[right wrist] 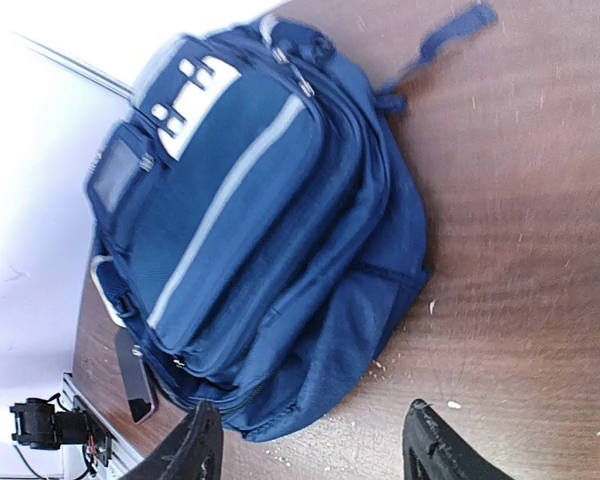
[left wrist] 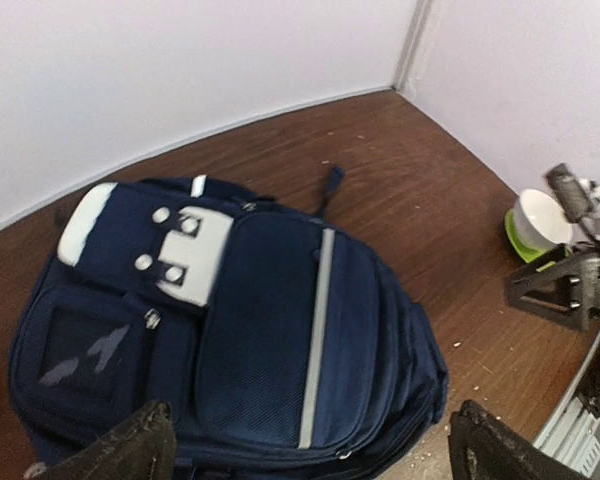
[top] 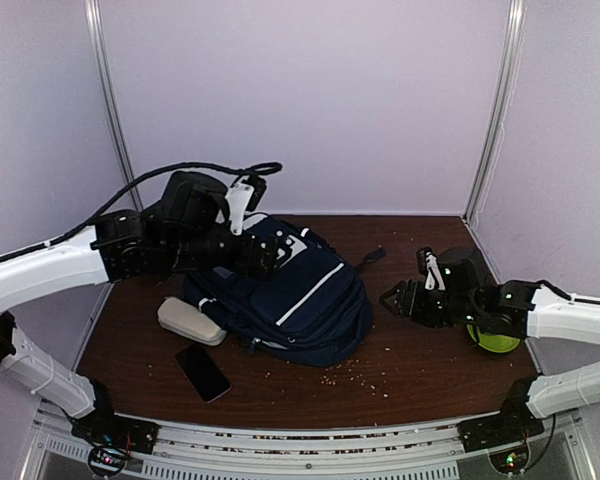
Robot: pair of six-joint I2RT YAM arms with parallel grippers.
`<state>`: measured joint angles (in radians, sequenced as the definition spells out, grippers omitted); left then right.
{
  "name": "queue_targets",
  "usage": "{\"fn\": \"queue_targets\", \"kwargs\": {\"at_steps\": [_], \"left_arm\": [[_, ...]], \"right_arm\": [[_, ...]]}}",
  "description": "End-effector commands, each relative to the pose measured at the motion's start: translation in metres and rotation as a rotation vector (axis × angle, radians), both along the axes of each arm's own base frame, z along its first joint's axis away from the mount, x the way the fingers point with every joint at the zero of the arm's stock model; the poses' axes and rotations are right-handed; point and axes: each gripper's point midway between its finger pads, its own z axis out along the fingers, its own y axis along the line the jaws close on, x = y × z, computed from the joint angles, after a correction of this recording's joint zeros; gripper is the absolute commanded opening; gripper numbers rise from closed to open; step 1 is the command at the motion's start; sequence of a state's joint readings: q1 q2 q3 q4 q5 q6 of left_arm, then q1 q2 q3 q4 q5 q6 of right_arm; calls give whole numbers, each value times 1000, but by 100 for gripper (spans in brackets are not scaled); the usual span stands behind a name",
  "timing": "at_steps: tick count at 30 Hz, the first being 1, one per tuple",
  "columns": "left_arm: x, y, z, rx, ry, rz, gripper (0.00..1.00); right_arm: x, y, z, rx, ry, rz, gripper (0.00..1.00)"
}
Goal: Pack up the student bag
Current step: Place the book in the student bag, then pick up the stationery from the center of the board.
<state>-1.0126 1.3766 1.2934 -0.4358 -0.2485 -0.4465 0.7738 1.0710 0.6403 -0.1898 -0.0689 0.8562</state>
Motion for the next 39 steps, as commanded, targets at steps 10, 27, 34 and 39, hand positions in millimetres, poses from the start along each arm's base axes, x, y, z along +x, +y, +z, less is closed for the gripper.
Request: {"fn": "queue_targets", "kwargs": {"at_steps": [10, 27, 34, 39], "left_arm": [[-21, 194, -140, -219, 432, 793, 98], [3, 254, -208, -391, 814, 1219, 92], [28, 242, -216, -426, 838, 1209, 91], [39, 236, -222, -411, 856, 1204, 92]], "right_arm": [[-12, 28, 37, -69, -161, 128, 58], [-10, 55, 53, -41, -184, 155, 57], [-10, 37, 66, -81, -224, 120, 57], [-11, 30, 73, -86, -240, 104, 57]]}}
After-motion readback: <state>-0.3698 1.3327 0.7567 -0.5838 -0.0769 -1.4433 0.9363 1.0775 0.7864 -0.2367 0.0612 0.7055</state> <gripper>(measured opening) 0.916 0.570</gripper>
